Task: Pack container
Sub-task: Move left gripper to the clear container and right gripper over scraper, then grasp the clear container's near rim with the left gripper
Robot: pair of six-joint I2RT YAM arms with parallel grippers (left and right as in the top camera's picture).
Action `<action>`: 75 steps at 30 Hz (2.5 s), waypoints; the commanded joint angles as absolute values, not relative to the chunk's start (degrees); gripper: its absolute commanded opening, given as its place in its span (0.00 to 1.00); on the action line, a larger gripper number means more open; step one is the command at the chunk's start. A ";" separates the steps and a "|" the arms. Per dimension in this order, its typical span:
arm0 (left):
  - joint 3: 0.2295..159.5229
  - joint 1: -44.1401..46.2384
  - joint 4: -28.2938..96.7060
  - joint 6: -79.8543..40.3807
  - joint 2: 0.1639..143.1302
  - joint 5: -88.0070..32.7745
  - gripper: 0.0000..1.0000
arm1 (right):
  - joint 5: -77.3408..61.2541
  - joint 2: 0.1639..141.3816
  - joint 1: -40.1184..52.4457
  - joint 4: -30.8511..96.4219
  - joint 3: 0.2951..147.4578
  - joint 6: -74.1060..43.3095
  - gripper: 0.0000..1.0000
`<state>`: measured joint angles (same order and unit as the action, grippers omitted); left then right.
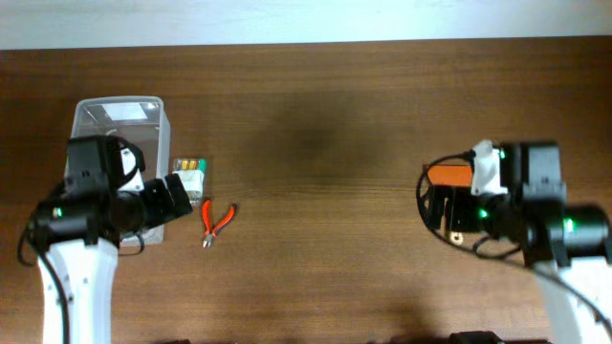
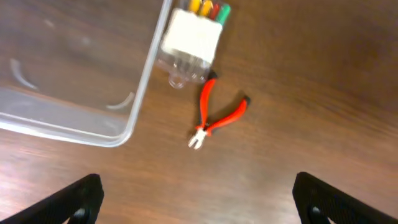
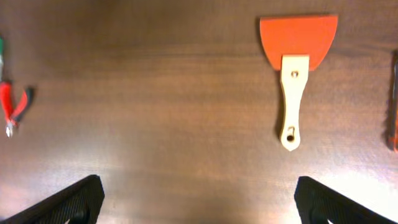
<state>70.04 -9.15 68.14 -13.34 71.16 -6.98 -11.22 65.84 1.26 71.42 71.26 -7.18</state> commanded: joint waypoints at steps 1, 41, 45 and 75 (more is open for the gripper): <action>71.16 -12.34 68.71 -16.56 73.65 -10.31 0.99 | -12.01 70.72 1.10 73.91 74.35 -4.69 0.99; 69.45 -32.03 58.67 -44.34 103.44 3.90 0.99 | -9.85 75.29 1.10 70.78 74.32 -3.20 0.99; 69.45 -32.05 58.06 -44.29 104.99 4.19 0.95 | -9.85 75.29 1.10 70.98 74.32 -3.20 0.99; 69.47 -32.03 62.17 -44.12 102.19 4.34 0.76 | -9.85 75.29 1.10 70.94 74.32 -3.20 0.99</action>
<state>69.87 -31.86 61.47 -44.18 103.66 4.12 -10.44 75.24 1.26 70.96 73.19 -3.81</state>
